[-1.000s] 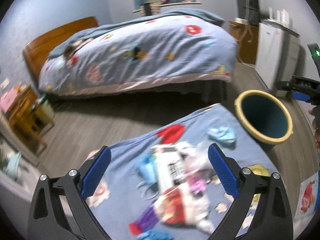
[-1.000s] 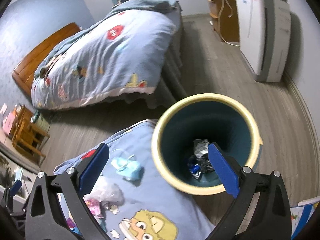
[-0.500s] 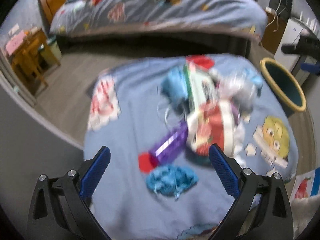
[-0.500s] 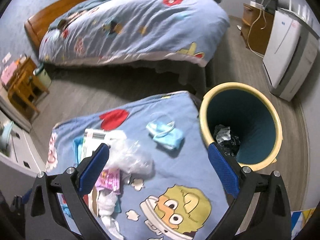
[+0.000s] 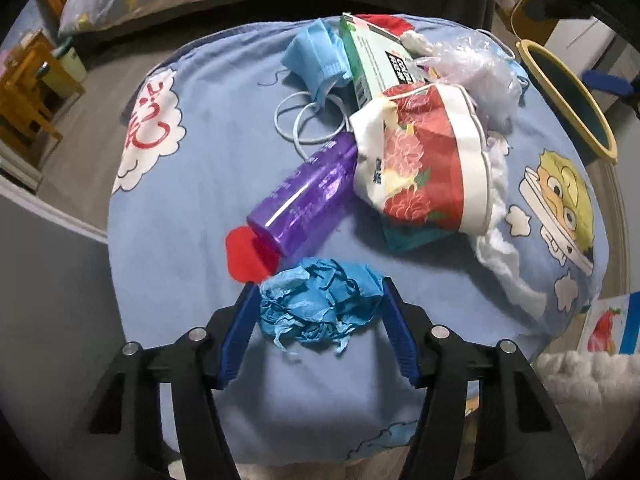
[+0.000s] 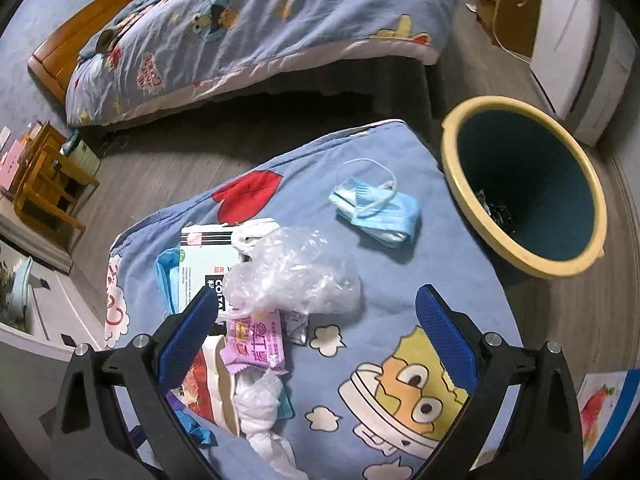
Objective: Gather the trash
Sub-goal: 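Grasp the crumpled blue paper with the left gripper while the right grasps the clear bag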
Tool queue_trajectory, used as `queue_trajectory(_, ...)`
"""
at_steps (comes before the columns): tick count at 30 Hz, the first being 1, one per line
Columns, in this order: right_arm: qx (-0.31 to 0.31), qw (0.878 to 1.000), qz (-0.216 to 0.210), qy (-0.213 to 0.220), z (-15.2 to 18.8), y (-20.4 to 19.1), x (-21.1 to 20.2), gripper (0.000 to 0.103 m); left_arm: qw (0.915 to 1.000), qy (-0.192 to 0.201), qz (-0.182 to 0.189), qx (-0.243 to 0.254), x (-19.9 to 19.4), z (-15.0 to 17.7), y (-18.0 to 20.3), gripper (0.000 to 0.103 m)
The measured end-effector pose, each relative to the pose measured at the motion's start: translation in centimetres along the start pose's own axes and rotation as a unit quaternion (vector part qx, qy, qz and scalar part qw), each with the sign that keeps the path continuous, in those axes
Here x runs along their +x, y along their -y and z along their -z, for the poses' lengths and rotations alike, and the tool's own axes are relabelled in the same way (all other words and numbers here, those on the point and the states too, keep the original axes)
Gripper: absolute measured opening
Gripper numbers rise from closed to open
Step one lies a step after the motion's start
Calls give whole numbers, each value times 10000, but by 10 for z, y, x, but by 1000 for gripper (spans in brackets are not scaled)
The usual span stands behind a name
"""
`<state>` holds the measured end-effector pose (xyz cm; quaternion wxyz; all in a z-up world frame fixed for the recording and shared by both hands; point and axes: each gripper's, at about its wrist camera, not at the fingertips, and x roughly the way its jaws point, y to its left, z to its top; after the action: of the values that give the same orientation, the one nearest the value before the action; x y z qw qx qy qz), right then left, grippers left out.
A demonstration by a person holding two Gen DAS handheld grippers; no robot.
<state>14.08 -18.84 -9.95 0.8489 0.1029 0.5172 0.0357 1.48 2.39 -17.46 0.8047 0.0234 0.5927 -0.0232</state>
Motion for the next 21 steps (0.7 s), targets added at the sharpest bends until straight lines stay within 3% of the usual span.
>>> queue_trajectory(5,-76,9999,-53,-116,-4,-9,17,97,10000,-60,62,-6,-7,0,-8,35)
queue_trajectory(6,-109,9998,-48,-152,-5,-12,21,97,10000,-59,64,2,-10,0,-9,26)
queue_trajectory(14,-219,9990,34,-388,-10,-18,46,96,9987,457,-120,172,-42,-13,-10,23)
queue_trajectory(19,-166,9976,1,-671,-10,-12,62,80,9965,811,-137,144,-59,-23,-9,23)
queue_trajectory(21,-176,9963,-79,-833,-8,-10,67,67,9960,877,-110,104,-62,-25,-10,23)
